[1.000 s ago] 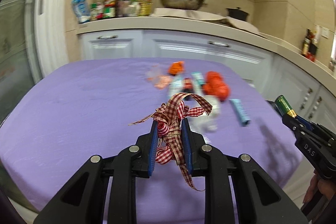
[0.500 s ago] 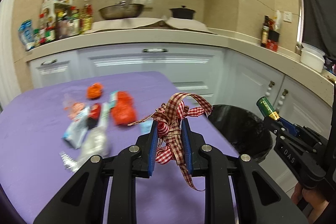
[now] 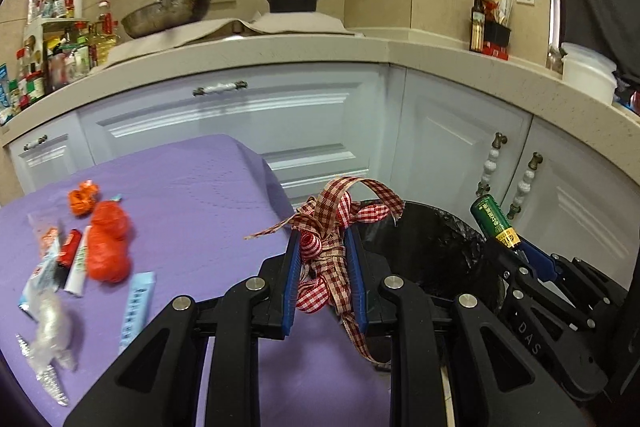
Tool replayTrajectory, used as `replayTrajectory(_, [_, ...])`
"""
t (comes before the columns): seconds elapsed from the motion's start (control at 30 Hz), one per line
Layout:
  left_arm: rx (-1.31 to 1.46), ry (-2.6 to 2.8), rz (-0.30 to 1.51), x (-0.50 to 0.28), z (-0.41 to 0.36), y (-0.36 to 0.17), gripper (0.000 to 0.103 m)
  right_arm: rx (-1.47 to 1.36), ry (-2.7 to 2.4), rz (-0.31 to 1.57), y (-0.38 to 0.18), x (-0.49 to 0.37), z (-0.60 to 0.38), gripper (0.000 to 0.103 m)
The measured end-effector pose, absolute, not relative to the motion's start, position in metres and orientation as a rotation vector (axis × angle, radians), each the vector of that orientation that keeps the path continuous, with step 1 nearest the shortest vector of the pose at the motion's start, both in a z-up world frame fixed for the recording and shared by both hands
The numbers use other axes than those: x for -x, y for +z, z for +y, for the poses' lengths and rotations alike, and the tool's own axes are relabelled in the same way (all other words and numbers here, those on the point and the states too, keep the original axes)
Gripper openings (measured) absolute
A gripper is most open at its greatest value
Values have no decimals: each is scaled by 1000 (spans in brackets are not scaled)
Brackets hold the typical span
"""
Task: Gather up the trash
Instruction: 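Carry ribbon and bottle over the black bin and open both tools to drop them, then return the left tool to the table and grasp the silver foil wrapper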
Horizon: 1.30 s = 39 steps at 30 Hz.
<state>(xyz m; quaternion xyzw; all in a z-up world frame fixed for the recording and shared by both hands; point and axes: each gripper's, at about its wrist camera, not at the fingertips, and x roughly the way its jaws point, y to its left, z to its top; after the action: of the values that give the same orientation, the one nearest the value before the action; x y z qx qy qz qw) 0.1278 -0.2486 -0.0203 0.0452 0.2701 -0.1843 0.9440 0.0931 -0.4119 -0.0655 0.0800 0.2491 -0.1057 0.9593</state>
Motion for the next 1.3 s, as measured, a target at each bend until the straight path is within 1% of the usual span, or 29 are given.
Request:
replayTrajectory(0.1, [-96,-372,566,-139,-261,-25,24,-176,-227,510,-72,-105,-423,24])
replayTrajectory(0.17, [-105,-363,587,-147,-269,-31,28,-189,-238,510,-76,-110,-430,26])
replayTrajectory(0.23, [-102,-361,619,-154,-274,-36,40,-207,-250,512,-80,-116,-438,36])
replayTrajectory(0.27, [-90,-365,637,-157,-274,-38,43,-211,-255,512,-81,-117,-440,38])
replayTrajectory(0.3, [-83,-365,646,-158,-274,-39,50,-216,-259,511,-82,-118,-442,40])
replayTrajectory(0.33, [-76,-364,652,-158,-273,-40,53,-219,-262,511,-82,-119,-444,40])
replayTrajectory(0.57, [-93,-354,628,-151,-270,-38,55,-215,-266,501,-78,-114,-441,41])
replayTrajectory(0.77, [-82,-331,612,-143,-248,-29,55,-209,-253,496,-69,-103,-427,42])
replayTrajectory(1.0, [-85,-251,597,-124,-196,-23,55,-208,-183,498,-62,-94,-384,42])
replayTrajectory(1.3, [-47,-76,632,-103,-100,-27,55,-183,-35,522,-60,-90,-303,43])
